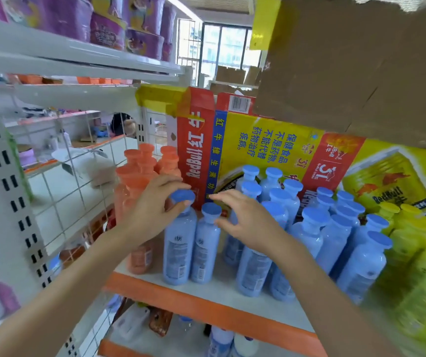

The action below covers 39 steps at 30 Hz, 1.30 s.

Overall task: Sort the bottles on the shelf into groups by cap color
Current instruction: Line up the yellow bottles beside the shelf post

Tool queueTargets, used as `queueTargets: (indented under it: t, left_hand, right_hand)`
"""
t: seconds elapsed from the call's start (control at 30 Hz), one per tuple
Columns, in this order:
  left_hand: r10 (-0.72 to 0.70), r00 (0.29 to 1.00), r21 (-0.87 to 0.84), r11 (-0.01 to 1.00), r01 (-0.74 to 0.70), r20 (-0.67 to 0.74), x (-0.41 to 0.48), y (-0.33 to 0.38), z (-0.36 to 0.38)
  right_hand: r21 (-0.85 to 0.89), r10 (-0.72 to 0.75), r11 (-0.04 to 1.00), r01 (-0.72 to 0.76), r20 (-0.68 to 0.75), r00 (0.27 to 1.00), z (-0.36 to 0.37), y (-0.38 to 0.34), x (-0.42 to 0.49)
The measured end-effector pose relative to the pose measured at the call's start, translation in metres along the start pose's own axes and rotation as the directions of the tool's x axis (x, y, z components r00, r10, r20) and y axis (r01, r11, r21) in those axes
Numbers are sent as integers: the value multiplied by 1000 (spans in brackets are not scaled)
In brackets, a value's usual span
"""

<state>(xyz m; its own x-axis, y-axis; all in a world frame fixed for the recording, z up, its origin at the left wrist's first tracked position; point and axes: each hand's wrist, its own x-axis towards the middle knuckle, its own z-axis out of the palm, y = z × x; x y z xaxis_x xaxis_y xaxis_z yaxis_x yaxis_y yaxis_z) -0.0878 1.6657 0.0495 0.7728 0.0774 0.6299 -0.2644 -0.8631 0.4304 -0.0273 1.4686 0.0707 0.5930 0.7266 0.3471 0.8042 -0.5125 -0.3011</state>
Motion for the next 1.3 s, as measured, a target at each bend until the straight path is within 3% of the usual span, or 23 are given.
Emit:
queueTargets:
  t: [0.2,0.4,0.6,0.83,1.3]
  left_hand:
    - [-50,999,-98,994,52,23,-6,-11,9]
    - [-152,988,-280,950,137,-35,-7,-6,17]
    - [-229,969,-351,918,183,-93,-8,1,22]
    - [-216,976,-472,864,173,-39,-4,2,31]
    - [-119,993,-532,840,104,5,4,54,78]
  right_hand:
    - [-66,70,996,-67,51,996,25,-3,18]
    - [-43,110,993,-112,-58,992,39,-3,19]
    - [9,163,986,-164,-185,969,43,-7,11]
    - [98,211,977,-190,-316,925,-12,-20,-17]
    - [39,346,935,-352,-321,882,-56,1,-103]
